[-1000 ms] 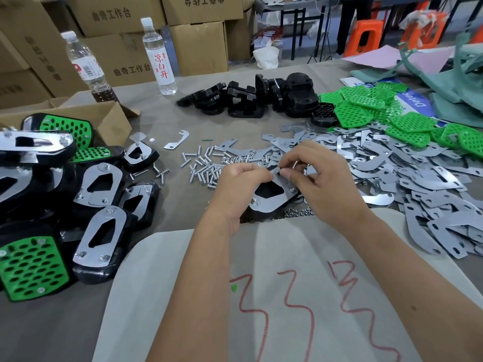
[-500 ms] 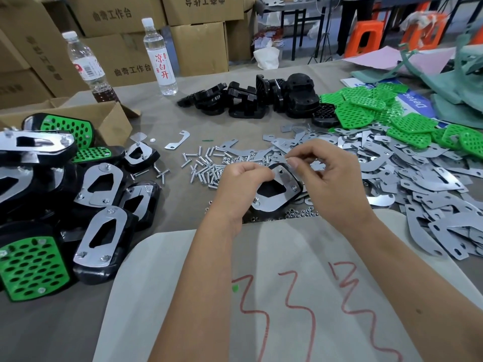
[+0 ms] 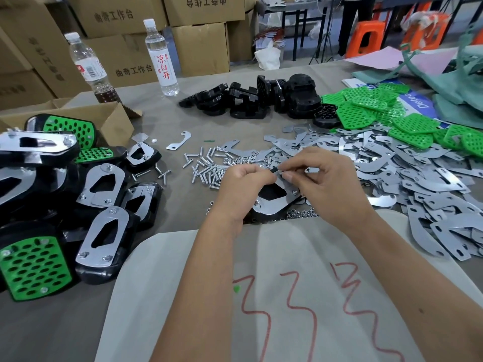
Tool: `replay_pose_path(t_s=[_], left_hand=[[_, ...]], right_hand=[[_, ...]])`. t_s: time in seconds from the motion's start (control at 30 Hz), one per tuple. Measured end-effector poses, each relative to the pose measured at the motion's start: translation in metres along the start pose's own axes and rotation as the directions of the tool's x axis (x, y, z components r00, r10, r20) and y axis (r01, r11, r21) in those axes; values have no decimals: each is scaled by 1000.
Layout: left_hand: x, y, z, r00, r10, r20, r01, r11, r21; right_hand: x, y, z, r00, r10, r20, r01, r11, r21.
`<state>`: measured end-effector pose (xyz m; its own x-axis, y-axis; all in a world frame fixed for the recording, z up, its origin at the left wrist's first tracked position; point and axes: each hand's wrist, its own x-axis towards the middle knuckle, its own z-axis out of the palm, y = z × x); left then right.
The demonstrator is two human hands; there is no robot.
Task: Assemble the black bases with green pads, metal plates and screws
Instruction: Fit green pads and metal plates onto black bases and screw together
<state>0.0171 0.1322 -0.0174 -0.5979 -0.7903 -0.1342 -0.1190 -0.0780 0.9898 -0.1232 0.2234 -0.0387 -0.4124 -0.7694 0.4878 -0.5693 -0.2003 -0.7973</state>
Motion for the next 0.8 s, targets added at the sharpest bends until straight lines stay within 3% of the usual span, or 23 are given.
replay_pose_path(t_s=[0.1, 0.33, 0.5, 0.8], left_hand=[[0, -1, 0, 1000, 0, -1, 0, 1000, -13], [0, -1, -1, 999, -2, 37, 4, 999, -39], [3, -3, -3, 999, 20, 42, -19, 1000, -15], [5, -6, -2, 999, 24, 43, -24, 1000, -7]], right_hand=[[1, 1, -1, 999, 28, -27, -27, 999, 30], [1, 0, -1, 997, -57, -45, 52, 993, -102], [-1, -2, -2, 992, -65, -113, 59, 997, -50], [0, 3, -2, 998, 66, -15, -64, 993, 98]])
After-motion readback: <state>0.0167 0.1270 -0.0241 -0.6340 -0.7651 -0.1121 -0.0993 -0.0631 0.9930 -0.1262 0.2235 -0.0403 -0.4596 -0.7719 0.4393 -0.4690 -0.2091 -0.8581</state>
